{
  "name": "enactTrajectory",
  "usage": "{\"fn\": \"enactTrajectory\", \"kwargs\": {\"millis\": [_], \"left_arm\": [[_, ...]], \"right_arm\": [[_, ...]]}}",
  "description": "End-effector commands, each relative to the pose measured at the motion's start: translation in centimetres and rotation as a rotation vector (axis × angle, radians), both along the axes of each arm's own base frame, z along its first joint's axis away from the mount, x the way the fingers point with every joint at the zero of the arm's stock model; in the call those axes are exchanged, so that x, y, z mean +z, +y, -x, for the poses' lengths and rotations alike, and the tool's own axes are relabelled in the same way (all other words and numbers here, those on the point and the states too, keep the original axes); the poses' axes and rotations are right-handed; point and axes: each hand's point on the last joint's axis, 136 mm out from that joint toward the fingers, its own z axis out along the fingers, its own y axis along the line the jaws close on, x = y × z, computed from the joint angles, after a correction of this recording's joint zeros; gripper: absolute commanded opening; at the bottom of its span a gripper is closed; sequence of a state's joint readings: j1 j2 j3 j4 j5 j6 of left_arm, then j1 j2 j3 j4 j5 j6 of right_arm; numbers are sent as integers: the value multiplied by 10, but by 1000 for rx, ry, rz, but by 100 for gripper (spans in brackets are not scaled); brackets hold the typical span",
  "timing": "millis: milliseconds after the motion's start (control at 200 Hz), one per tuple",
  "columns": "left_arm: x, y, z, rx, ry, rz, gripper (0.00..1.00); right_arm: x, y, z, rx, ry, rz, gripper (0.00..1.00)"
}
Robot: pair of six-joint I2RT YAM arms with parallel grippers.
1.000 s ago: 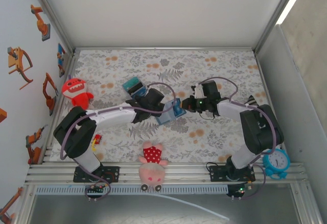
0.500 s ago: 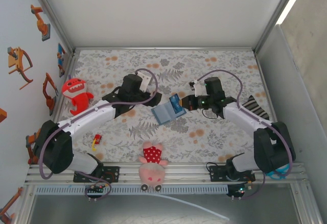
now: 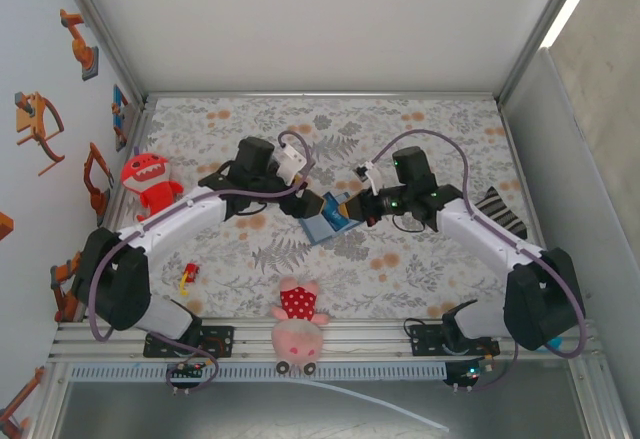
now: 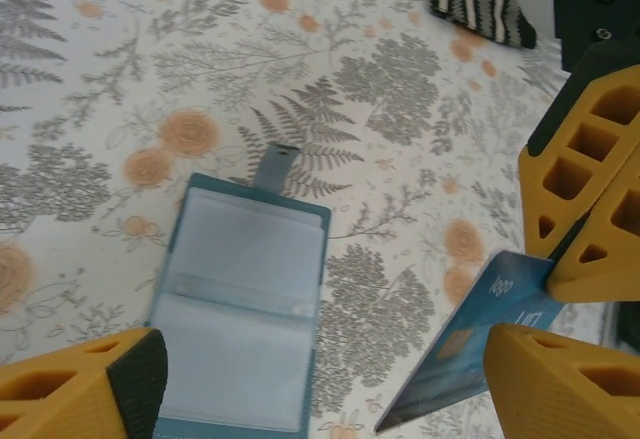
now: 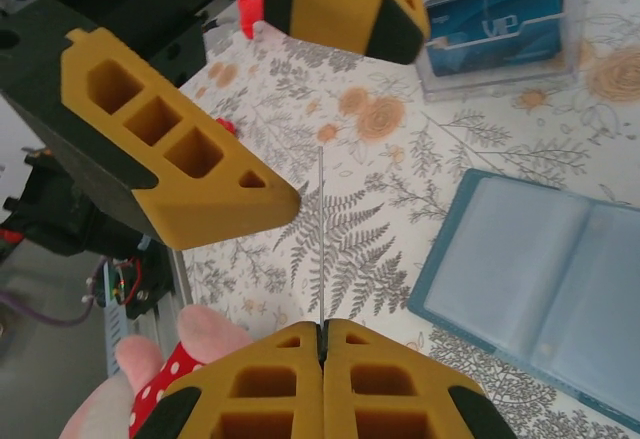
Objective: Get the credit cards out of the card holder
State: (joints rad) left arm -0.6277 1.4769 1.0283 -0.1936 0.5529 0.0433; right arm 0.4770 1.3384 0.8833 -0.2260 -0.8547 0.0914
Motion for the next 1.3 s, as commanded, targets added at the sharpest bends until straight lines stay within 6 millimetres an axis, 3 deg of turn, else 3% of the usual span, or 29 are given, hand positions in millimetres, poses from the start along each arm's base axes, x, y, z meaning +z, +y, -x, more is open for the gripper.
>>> {"fn": "enactTrajectory", "kwargs": {"millis": [0, 170, 316, 426, 561, 711, 861, 1082, 1157, 1297], "left_arm": [[9, -10, 18, -131, 28, 37, 77], [8, -18, 35, -211, 31, 22, 59], [7, -20, 41, -230, 38, 12, 18], [8, -20, 41, -224, 38, 18, 0], [14, -15, 39, -177, 8, 36, 0], [26, -1, 28, -34, -74, 68, 0], [45, 12, 23, 109, -130, 182, 0], [70, 27, 27, 218, -158, 331, 0], [77, 31, 28, 247, -162, 368, 0], [86, 38, 26, 301, -173, 425, 0]], "right_arm": [[14, 8, 10, 91, -51, -17, 0], [18, 10, 9, 109, -61, -11, 0], [19, 11, 6, 107, -68, -7, 0], [14, 9, 1, 74, -72, 15, 3], [6, 3, -10, -3, -92, 56, 30], [4, -4, -23, -115, -113, 66, 46], [9, -6, -31, -202, -103, 17, 50], [28, 10, -33, -211, -34, -180, 54], [35, 16, -32, -192, -11, -254, 73], [49, 21, -35, -183, -22, -358, 77]]}}
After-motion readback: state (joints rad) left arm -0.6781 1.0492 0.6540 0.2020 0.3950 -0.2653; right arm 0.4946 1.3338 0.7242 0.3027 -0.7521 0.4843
